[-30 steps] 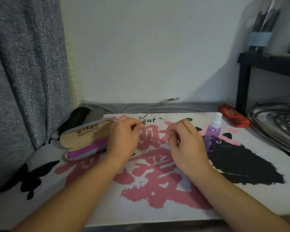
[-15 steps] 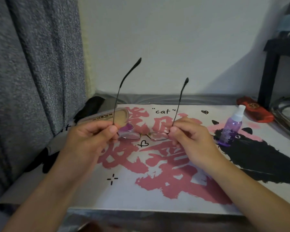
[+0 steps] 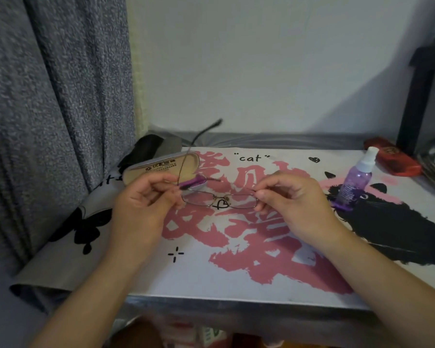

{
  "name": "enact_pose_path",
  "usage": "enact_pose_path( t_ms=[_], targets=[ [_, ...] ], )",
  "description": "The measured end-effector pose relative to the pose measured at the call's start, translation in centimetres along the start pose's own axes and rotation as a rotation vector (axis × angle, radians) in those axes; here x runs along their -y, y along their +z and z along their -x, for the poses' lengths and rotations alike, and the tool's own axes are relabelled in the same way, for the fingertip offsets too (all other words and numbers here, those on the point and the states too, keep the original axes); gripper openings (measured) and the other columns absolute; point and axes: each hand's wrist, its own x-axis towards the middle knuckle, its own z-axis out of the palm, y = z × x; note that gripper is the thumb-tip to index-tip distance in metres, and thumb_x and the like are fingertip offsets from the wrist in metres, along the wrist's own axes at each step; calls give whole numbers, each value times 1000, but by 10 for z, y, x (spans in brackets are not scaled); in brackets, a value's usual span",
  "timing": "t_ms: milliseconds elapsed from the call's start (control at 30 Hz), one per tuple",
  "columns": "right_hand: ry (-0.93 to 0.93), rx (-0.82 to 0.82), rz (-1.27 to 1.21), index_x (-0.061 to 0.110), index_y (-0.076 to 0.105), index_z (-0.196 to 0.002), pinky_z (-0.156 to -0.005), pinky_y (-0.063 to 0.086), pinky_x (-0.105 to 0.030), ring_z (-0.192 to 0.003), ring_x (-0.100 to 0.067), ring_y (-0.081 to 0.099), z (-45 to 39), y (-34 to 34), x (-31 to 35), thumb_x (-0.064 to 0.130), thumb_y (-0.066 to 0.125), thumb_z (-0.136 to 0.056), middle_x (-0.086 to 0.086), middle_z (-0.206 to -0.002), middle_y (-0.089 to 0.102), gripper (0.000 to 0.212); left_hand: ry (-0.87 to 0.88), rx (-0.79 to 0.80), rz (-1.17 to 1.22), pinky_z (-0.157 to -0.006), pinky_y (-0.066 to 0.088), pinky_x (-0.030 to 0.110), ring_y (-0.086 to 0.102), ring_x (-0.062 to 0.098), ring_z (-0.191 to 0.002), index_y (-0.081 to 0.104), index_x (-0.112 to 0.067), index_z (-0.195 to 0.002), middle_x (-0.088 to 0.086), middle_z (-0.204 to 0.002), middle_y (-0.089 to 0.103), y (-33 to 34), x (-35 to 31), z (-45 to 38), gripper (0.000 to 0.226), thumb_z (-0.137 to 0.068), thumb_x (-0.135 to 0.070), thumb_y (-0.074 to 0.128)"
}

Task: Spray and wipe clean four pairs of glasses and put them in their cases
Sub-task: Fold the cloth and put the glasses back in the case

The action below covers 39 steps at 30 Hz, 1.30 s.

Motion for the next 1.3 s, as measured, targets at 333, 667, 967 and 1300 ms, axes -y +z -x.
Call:
enact_pose_path(
  t_ms=[333, 667, 967, 1300],
  targets=[
    [59, 30, 22, 12, 75, -86, -72, 59, -34, -67, -18, 69, -3, 2, -2, -3, 71, -87, -10, -77, 74, 16, 83, 76, -267, -81, 53, 16, 69, 6, -91, 77, -34, -86, -12, -94, 71, -6, -1, 3, 36, -89, 1, 70],
    [-157, 40, 347, 27, 73, -78, -75, 55, -27, -78, -14, 67, -48, 31, 5, 1, 78, -83, 8, -82, 69, 27, 394, 69, -644, -84, 53, 16, 66, 4, -93, 79, -16, -92, -9, -96, 69, -39, -13, -19, 25, -83, 7, 74],
    [-373, 121, 634, 16, 77, -90, -83, 49, -26, -89, -19, 62, -90, 96, -22, -5, 64, -86, 7, -91, 64, 25, 296, 4, -935, -85, 45, 11, 64, 15, -86, 80, -7, -91, -6, -96, 62, -67, 29, -28, 25, -81, 15, 71],
    [-341, 184, 674, 17, 76, -96, -80, 53, -34, -81, -12, 60, -77, 86, -24, 1, 59, -88, 4, -91, 70, 25, 326, 97, -904, -72, 51, 25, 58, 7, -77, 75, -16, -73, -12, -82, 63, -67, 28, -20, 26, -82, -1, 56]
  ],
)
